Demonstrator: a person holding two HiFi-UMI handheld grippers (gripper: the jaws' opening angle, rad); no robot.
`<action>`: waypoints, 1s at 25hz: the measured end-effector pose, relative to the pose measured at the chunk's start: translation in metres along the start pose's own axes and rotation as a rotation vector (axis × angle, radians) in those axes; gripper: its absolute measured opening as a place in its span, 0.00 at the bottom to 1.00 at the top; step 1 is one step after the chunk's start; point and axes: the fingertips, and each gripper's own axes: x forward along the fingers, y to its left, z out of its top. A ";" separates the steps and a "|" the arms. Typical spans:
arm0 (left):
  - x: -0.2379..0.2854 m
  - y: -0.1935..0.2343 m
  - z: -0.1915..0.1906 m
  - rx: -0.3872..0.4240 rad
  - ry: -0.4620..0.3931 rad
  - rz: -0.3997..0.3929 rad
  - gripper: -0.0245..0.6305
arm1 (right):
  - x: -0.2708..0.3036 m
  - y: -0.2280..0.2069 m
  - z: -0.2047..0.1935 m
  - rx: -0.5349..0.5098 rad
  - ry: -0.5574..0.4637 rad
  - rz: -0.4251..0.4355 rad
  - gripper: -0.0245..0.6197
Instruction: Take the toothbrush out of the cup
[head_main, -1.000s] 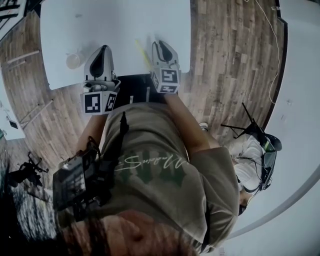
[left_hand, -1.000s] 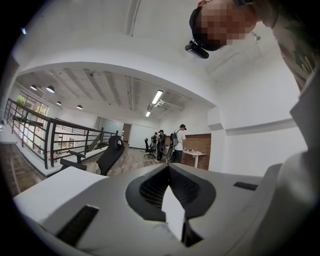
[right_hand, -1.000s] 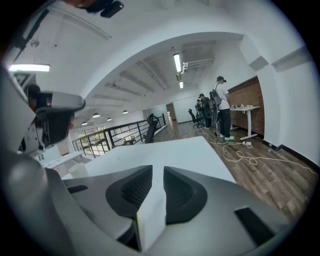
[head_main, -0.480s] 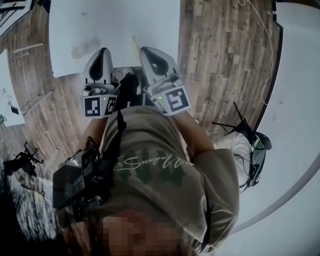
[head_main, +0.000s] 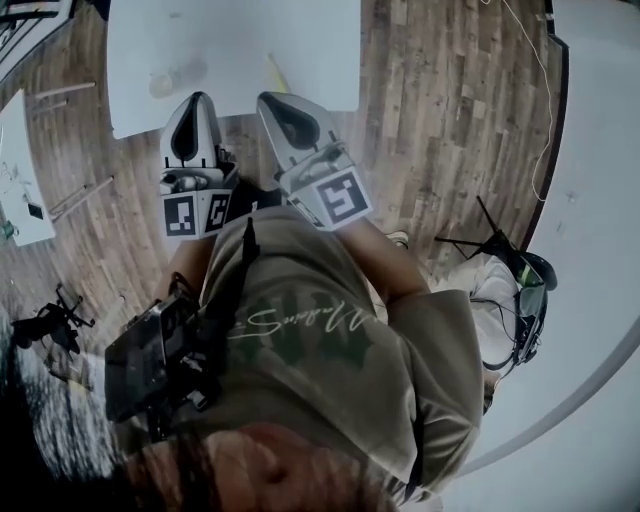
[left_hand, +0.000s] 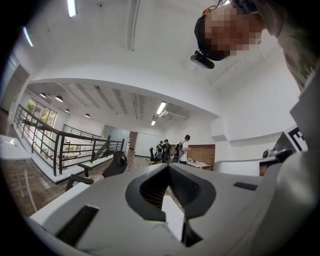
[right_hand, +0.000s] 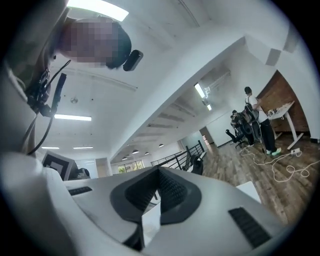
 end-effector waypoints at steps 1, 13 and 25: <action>-0.008 0.001 0.003 0.008 -0.008 -0.008 0.06 | -0.003 0.011 0.001 -0.014 -0.007 -0.001 0.04; -0.185 0.084 0.004 0.021 -0.070 -0.073 0.06 | -0.055 0.178 -0.073 -0.124 -0.022 -0.190 0.04; -0.371 0.108 0.015 0.056 -0.039 -0.114 0.06 | -0.111 0.356 -0.120 -0.142 0.048 -0.221 0.04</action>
